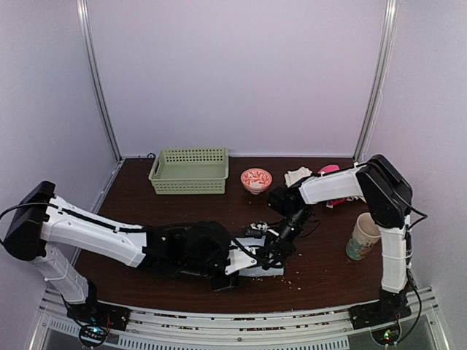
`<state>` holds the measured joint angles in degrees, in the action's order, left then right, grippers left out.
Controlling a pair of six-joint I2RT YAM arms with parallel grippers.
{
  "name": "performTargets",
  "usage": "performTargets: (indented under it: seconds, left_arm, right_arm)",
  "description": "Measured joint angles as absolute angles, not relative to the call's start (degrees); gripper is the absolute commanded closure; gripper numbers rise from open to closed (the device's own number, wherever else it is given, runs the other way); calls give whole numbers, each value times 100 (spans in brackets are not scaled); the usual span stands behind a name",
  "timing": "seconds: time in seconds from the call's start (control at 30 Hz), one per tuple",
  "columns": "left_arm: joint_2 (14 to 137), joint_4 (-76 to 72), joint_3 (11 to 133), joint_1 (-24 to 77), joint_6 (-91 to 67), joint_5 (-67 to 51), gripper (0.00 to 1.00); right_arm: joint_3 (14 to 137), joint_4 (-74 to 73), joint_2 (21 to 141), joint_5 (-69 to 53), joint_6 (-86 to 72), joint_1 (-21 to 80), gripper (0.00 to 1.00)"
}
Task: Roll the towels
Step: Roll the towel at the center of the board.
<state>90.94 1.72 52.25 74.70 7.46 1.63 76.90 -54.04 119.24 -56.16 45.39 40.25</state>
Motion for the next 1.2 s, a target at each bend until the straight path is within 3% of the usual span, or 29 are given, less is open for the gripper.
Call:
performTargets:
  seconds: [0.4,0.63,0.77,0.9,1.2]
  left_arm:
    - [10519,414,6016,7662,2014,1310,48]
    - [10831,410,6169,7699,2215,1240,66]
    - [10927,436,6270,7699,2200,1149,77]
    - [10993,495,6388,7699,2147,1087,81]
    - [11107,1111,6812,7559,1852,729,82]
  right_arm:
    - [7983,-6650,12536,-6302,4895,3944,92]
    - [8077,-6923,12634,-6307,4987,3938,91]
    - [8106,-7063,12637,-6235,4989,3916,78]
    - [8178,-7190,12534,-6088,4943,3874,65]
    - [9408,-7264,11323,-5297,4458,3391,60]
